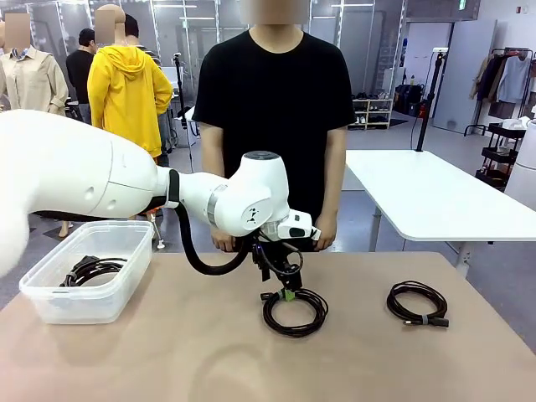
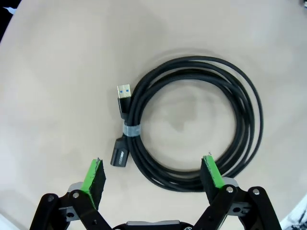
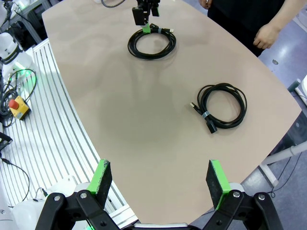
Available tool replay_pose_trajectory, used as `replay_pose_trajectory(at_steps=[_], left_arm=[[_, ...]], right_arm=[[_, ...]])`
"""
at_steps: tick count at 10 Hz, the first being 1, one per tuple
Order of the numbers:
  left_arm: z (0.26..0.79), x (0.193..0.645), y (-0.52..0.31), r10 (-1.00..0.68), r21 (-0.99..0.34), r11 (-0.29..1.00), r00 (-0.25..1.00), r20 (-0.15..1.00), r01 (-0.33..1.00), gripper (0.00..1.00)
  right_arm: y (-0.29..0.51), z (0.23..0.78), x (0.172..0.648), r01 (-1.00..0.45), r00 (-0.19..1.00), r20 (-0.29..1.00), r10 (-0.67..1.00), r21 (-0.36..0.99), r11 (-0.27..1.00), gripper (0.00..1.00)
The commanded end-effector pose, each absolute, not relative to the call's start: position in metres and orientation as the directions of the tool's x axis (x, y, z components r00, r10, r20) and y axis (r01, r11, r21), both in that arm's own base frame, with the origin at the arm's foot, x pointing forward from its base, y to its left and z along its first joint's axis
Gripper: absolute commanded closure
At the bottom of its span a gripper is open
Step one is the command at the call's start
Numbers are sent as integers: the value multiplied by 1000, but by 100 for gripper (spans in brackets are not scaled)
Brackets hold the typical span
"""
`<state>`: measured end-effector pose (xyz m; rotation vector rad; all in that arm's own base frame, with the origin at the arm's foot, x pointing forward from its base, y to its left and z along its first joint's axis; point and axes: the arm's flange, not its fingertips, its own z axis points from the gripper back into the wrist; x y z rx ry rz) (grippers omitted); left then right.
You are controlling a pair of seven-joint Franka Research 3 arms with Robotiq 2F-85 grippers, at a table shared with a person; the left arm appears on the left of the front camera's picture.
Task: Organize and store the cables.
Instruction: Place the USB Extension Cable into the Organizing box.
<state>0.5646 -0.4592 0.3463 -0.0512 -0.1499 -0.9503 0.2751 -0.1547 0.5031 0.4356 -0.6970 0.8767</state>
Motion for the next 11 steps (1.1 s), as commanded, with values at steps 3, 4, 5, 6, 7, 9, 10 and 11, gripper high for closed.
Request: replay_pose_trajectory(at_steps=[3, 4, 5, 6, 7, 9, 10, 11], left_arm=[[332, 590, -463, -841, 7, 536, 534, 91, 844, 0], [328, 592, -464, -849, 17, 524, 520, 92, 852, 0], [325, 596, -464, -851, 12, 520, 517, 89, 854, 0], [321, 598, -463, -845, -4, 531, 529, 79, 848, 0], [318, 601, -465, -846, 5, 530, 528, 72, 848, 21], [316, 601, -465, -851, 12, 523, 521, 71, 853, 79], [314, 601, -465, -852, 8, 521, 520, 70, 853, 100], [312, 603, -466, -852, 3, 521, 520, 64, 853, 100]], right_arm=[[-156, 505, 275, -824, 428, 717, 550, 61, 563, 0], [-156, 505, 275, -824, 428, 717, 550, 61, 563, 0], [-156, 505, 275, -824, 428, 717, 550, 61, 563, 0], [-156, 505, 275, -824, 428, 717, 550, 61, 563, 0], [-156, 505, 275, -824, 428, 717, 550, 61, 563, 0], [-156, 505, 275, -824, 428, 717, 550, 61, 563, 0], [-156, 505, 275, -824, 428, 717, 550, 61, 563, 0], [-156, 505, 275, -824, 428, 717, 550, 61, 563, 0]])
